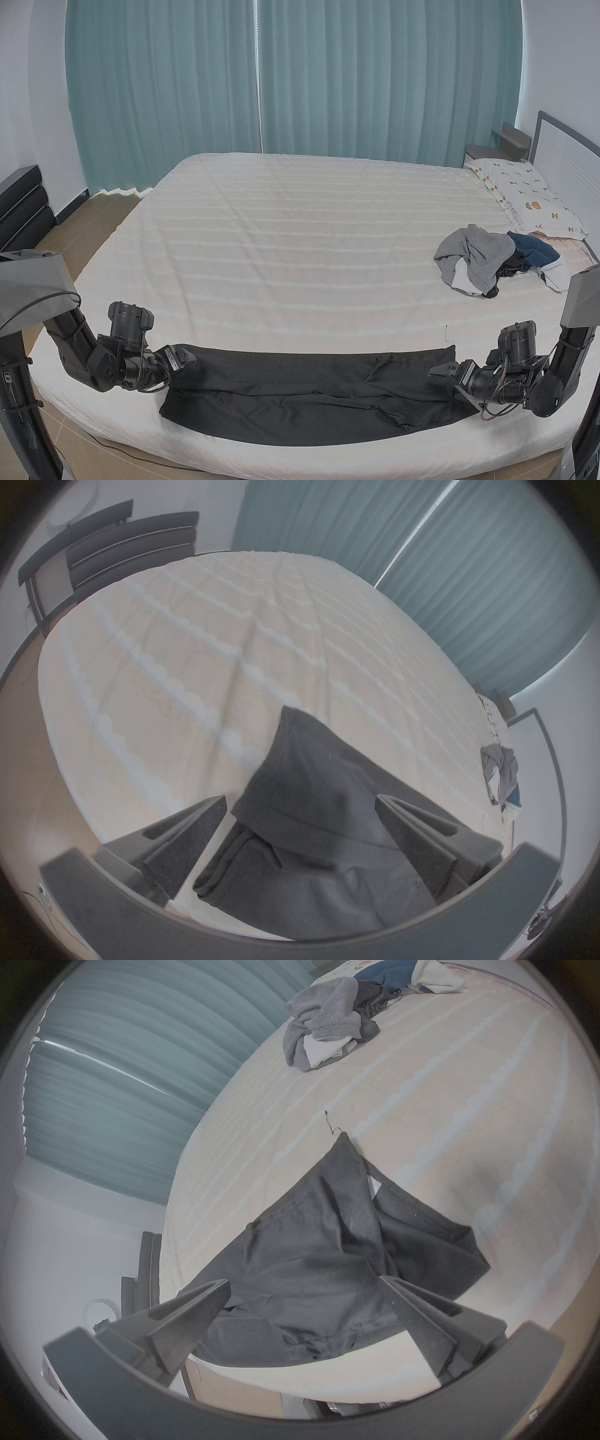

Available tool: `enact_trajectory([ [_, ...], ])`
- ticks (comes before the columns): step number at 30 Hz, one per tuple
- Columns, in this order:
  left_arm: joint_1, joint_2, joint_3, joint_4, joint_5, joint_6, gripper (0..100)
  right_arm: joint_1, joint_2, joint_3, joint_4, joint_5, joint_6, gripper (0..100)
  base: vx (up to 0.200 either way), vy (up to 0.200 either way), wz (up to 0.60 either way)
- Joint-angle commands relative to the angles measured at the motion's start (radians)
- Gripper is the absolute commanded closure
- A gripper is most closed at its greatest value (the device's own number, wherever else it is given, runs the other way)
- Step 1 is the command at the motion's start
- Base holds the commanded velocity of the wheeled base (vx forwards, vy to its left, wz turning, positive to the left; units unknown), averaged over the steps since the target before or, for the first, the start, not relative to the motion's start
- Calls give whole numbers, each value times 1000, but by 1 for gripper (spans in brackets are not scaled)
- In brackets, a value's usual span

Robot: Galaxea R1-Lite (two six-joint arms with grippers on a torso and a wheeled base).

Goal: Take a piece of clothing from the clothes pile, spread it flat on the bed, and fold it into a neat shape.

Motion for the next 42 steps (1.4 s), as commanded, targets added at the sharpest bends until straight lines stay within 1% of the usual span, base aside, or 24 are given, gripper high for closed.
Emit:
enact_trajectory([
  [1,-46,22,52,-10,45,-9,0,36,-14,26,-1,-15,7,0,0,0,0],
  [3,-66,40,56,-7,51,-26,0,40,-20,27,-1,-24,19,0,0,0,0],
  [4,-76,61,59,-10,61,-58,0,45,-25,29,-1,-26,35,0,0,0,0],
  [6,-80,75,53,-13,78,-81,0,50,-25,29,-1,-27,42,0,0,0,0],
  [7,-80,92,46,-19,112,-103,0,51,-22,31,-4,-27,47,0,0,0,0],
  [8,-80,106,42,-36,130,-108,0,51,-17,34,-12,-27,48,0,0,0,0],
  [9,-80,106,42,-36,130,-108,0,51,-17,34,-12,-27,48,0,0,0,0],
  [10,-77,120,41,-73,144,-108,0,51,-11,41,-29,-27,48,0,0,0,0],
  [14,-73,140,42,-153,147,-112,0,60,-6,44,-63,-29,51,0,0,0,0],
  [17,-74,144,39,-174,158,-118,0,68,-3,46,-67,-30,51,0,0,0,0],
  [18,-74,144,38,-177,161,-118,100,68,-2,47,-67,-30,51,0,0,0,0],
  [21,-74,144,39,-179,181,-118,100,70,12,47,-67,-35,51,0,0,0,0],
  [23,-71,138,46,-180,221,-120,100,86,41,47,-67,-81,53,0,0,0,0],
  [24,-69,137,47,-182,232,-120,100,93,50,47,-67,-93,59,0,0,0,0],
  [26,-69,129,50,-182,246,-121,100,111,61,43,-67,-119,94,0,0,0,0],
  [29,-69,109,56,-200,247,-123,100,137,69,40,-64,-129,156,0,0,0,0],
  [35,-71,107,56,-228,247,-132,100,140,112,18,-67,-153,170,0,0,0,0],
  [37,-71,109,56,-239,247,-146,100,142,124,-3,-67,-178,202,0,0,0,0],
  [39,-71,109,56,-240,247,-146,100,142,124,-5,-67,-179,203,0,0,0,0],
  [40,-73,106,56,-262,247,-166,100,145,122,-28,-59,-187,219,0,0,0,0],
  [42,-74,107,56,-277,247,-170,100,148,127,-42,-58,-188,222,0,0,0,0],
])
